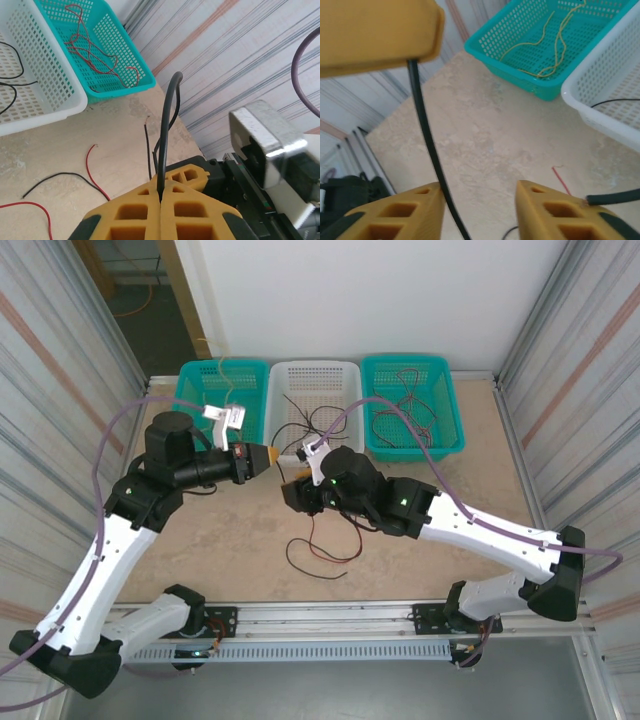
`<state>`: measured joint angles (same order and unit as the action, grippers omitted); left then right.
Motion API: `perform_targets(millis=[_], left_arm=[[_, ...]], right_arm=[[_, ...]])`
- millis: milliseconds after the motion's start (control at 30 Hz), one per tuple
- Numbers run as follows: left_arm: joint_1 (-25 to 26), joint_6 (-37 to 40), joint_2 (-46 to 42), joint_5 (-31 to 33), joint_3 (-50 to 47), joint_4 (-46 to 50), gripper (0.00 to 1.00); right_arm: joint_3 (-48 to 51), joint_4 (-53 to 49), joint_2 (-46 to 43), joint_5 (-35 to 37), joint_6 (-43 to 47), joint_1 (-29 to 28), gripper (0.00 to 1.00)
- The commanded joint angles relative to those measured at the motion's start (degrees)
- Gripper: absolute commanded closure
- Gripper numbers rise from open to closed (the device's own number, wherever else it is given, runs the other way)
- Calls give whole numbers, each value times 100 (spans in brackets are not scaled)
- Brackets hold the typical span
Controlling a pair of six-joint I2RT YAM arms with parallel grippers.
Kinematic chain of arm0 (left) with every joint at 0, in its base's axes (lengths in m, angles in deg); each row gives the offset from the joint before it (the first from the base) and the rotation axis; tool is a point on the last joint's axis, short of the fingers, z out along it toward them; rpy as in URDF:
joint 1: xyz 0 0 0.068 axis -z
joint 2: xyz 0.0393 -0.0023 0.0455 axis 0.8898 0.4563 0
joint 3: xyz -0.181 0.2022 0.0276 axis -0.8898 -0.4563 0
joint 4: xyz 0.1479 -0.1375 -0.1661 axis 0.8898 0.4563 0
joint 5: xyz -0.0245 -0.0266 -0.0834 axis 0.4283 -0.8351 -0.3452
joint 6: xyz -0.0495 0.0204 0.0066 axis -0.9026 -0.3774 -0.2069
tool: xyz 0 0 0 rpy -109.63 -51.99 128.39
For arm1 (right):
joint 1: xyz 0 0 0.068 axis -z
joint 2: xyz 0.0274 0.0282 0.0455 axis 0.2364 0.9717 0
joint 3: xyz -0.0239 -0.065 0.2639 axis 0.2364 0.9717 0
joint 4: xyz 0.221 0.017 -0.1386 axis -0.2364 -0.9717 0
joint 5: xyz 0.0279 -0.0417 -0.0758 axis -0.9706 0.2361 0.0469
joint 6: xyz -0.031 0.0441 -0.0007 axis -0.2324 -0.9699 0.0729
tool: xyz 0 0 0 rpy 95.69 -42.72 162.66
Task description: Untangle the cables
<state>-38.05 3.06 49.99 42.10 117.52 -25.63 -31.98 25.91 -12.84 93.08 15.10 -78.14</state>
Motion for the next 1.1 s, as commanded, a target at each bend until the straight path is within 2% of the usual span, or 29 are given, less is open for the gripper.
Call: perform_targets(millis=[0,200,333,467,533,667,767,933,1067], left_arm=[[-28,-142,-53,-192,-111,-307,100],[-43,-135,-77,-108,-194,-293,100],[-70,-213,-96,-11,-305,-333,100],[-98,-282,-122,31,-420,-405,78],[-106,-318,-147,73,-472,-435,58],[-115,-315,-200,205,-544,-416,42],[-115,-344,-258,224,-662,-485,42],[-115,-774,-434,-2,-1330,-1286,48],[-115,-737,-457,130,-1515,-1217,54]], right_arm=[[33,239,56,-220,-94,39,72],[75,235,18,-283,-149,90,99],[132,267,-53,-335,-207,144,100],[249,418,-166,-491,-321,253,100],[332,510,-241,-567,-405,317,100],[469,584,-380,-604,-531,439,100],[591,623,-516,-535,-692,572,100],[700,797,-672,-647,-987,894,100],[633,778,-660,-584,-1086,1086,100]])
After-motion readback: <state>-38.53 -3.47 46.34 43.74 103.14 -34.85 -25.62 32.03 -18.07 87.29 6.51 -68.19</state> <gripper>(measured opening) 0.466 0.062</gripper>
